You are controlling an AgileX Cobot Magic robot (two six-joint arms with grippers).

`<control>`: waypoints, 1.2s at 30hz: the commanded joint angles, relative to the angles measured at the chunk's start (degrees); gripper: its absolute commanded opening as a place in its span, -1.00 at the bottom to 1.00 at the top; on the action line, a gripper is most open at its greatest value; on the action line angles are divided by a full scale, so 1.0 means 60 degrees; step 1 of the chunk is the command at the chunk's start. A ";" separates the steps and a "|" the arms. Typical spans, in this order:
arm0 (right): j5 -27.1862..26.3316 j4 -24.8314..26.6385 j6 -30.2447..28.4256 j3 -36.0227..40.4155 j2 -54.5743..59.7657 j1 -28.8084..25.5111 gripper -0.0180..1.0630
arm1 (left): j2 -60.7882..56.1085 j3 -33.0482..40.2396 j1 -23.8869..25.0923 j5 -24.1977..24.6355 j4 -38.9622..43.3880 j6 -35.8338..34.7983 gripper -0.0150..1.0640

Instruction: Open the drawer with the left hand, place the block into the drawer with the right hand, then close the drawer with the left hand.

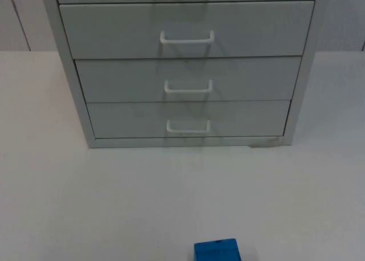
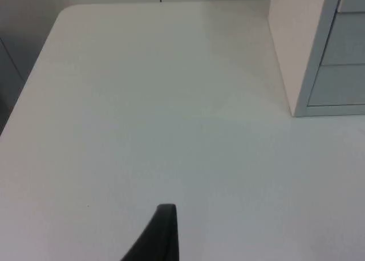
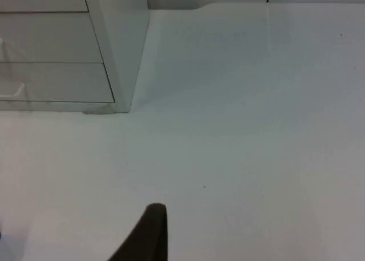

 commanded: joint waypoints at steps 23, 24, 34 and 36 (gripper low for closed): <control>-0.3400 -0.0063 -0.0110 -0.0389 0.5679 -0.0056 0.98 | 0.6269 -0.0241 0.0019 -0.2718 -0.0198 -0.0303 0.97; -0.3426 -0.0063 -0.0110 -0.0389 0.6111 -0.0056 0.98 | 0.6665 -0.0241 0.0019 -0.2848 -0.0198 -0.0303 0.97; -0.3293 0.0286 -0.0110 -0.0389 0.7876 -0.0056 0.98 | 0.8432 -0.0241 0.0019 -0.2973 -0.0164 -0.0019 0.97; -0.3294 0.0268 -0.0110 -0.0389 0.7923 -0.0056 0.98 | 0.8453 -0.0241 0.0019 -0.2999 -0.0186 -0.0019 0.97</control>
